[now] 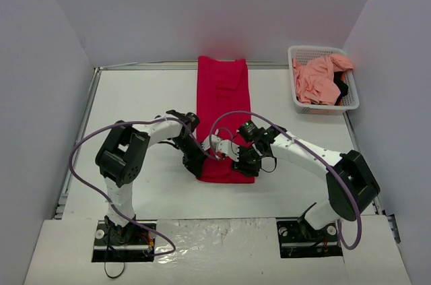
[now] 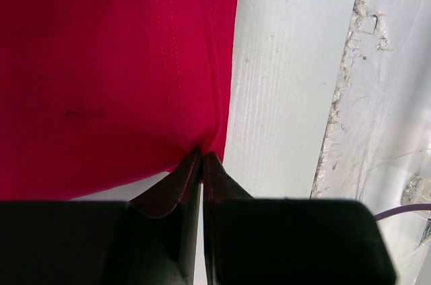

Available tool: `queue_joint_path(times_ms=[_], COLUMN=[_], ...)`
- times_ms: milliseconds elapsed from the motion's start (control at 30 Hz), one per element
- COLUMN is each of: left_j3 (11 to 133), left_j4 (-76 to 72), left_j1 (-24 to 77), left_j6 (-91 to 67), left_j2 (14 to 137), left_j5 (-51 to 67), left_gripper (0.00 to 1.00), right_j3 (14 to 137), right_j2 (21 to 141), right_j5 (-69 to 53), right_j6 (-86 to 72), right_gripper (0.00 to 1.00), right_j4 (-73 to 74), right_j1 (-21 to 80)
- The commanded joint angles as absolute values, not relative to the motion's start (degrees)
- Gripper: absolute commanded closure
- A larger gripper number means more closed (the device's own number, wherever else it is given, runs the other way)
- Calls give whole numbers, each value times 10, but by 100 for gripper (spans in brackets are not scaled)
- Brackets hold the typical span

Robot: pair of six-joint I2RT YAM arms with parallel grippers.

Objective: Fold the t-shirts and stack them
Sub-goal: Grab the bottom of the folded rectangular tshirt with both arms

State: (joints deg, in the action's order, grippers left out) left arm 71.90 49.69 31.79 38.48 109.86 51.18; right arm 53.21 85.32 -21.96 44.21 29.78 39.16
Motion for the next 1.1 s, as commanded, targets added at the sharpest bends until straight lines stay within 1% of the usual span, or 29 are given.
queue_joint_path(times_ms=[0,133,200,333,500,633,800,867,967,1000,1033,1067], left_j3=[751,747,744,737,737,739,733,733,737,738,740,741], left_j4=[515,513,515,508,507,508,509,510,511,512,512,513], left_j1=[295,290,290,290,290,290,290,290,290,290,290,289], left_j6=[388,389,393,395,396,396,400,400,396,395,393,393], left_j2=[1082,1084,1084,1085,1088,1088,1085,1085,1088,1088,1091,1092], left_j5=[558,555,554,548,547,548,545,545,547,548,550,551], left_gripper=[98,98,98,98,98,98,98,98,97,98,97,98], right_j3=[508,510,515,530,555,564,560,554,551,551,551,550], right_j2=[877,875,861,796,765,753,742,729,707,701,690,685], right_j5=[-196,-186,-185,-143,-87,-92,-89,-104,-129,-144,-148,-152], right_j6=[456,449,445,403,351,352,350,348,370,375,381,386], right_gripper=[63,62,57,54,48,40,31,32,42,51,57,59], right_j4=[375,377,375,311,256,251,270,279,304,326,335,357], right_j1=[405,409,409,402,357,328,323,323,323,325,328,330])
